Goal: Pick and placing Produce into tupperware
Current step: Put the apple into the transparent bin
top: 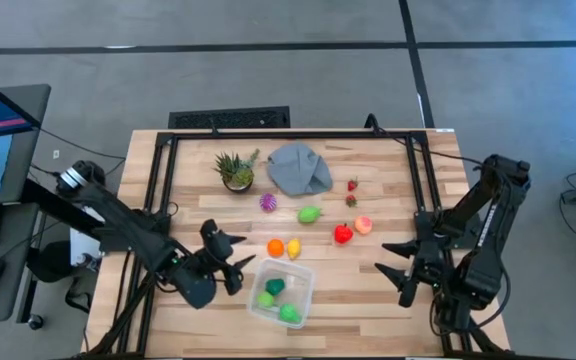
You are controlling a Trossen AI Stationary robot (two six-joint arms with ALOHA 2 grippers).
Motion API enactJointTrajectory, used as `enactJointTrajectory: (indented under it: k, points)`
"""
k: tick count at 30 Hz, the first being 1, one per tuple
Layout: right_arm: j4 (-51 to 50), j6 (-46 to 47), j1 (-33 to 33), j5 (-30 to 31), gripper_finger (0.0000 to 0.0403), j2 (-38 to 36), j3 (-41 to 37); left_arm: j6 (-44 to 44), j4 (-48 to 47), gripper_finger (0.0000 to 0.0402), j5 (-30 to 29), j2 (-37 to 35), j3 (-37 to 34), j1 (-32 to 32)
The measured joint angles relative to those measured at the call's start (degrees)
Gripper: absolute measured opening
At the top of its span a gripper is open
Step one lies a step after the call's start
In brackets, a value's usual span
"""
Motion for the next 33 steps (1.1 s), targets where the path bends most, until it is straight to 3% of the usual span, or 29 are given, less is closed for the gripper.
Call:
enactJointTrajectory:
  k: [10,17,21,26,33]
  points:
    - [3.1,8.7,4.9,-0.2,0.0305,0.4,-5.4,-7.1,-4.8,0.0240,-8.3,-1.5,0.0,-4.4]
    - [4.9,10.0,6.1,-1.1,0.0305,0.4,-6.7,-15.4,-11.0,0.0240,-13.4,-1.5,0.0,-6.9]
    - [5.8,11.0,4.8,-5.2,0.0305,0.9,-7.1,-23.0,-20.7,0.0240,-15.2,-1.5,0.0,-7.5]
    - [6.9,10.7,-1.7,-12.6,0.0305,4.7,-7.2,-39.7,-39.1,0.0240,-18.4,-1.5,0.0,-7.6]
    - [10.1,7.5,-11.4,-14.9,0.0305,9.4,-7.1,-56.0,-58.6,0.0240,-18.6,-1.5,0.0,-7.5]
